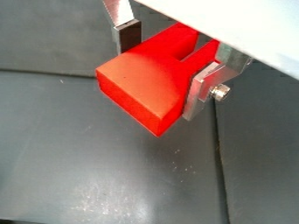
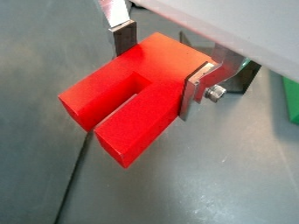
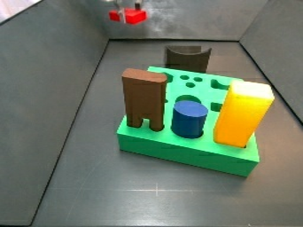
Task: Pick up the double-square object. Move up. Place the double-square object on the fixture. Regrasp the double-square object. Move to above the board. Insert the double-square object.
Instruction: Place the double-square object on the fixture.
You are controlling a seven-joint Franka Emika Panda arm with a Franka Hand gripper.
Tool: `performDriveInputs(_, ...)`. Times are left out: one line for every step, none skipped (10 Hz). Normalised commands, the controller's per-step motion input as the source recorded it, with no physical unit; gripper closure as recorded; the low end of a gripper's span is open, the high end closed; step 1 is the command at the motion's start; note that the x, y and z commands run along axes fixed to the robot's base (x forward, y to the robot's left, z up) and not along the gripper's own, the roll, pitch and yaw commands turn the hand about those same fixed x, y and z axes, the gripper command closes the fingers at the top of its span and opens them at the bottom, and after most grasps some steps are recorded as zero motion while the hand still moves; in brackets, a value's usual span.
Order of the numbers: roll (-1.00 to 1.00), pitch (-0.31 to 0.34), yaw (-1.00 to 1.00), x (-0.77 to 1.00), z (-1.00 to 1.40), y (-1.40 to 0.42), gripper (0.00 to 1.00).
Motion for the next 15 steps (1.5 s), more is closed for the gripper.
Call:
performDriveInputs(0.09, 0.085, 0.01, -0.03, 1.00, 0.00, 1.00)
performDriveInputs(0.09, 0.087, 0.02, -0.03, 0.89, 0.00, 1.00)
performDriveInputs(0.10, 0.097, 0.03, -0.02, 0.70, 0.00, 1.00)
performDriveInputs(0.10, 0.105, 0.03, -0.01, 0.56, 0.00, 1.00)
performDriveInputs(0.10, 0.114, 0.03, -0.01, 0.42, 0.00, 1.00)
performDriveInputs(0.09, 0.116, 0.04, 0.00, 0.28, 0.01, 1.00)
performDriveInputs(0.00, 0.034, -1.00, 1.00, 0.06, -0.34, 1.00)
performDriveInputs(-0.01, 0.037, -1.00, 1.00, 0.04, -0.33, 1.00)
performDriveInputs(-0.01, 0.040, -1.00, 1.00, 0.04, -0.30, 1.00)
performDriveInputs(-0.01, 0.048, -1.00, 1.00, 0.03, -0.27, 1.00)
performDriveInputs(-0.02, 0.060, -1.00, 1.00, 0.03, -0.25, 1.00)
performDriveInputs(-0.02, 0.071, -1.00, 1.00, 0.03, -0.23, 1.00)
performDriveInputs(-0.03, 0.087, -1.00, 1.00, 0.02, -0.20, 1.00)
performDriveInputs(-0.03, 0.105, -1.00, 1.00, 0.02, -0.19, 1.00)
performDriveInputs(-0.04, 0.136, -1.00, 1.00, 0.02, -0.16, 1.00)
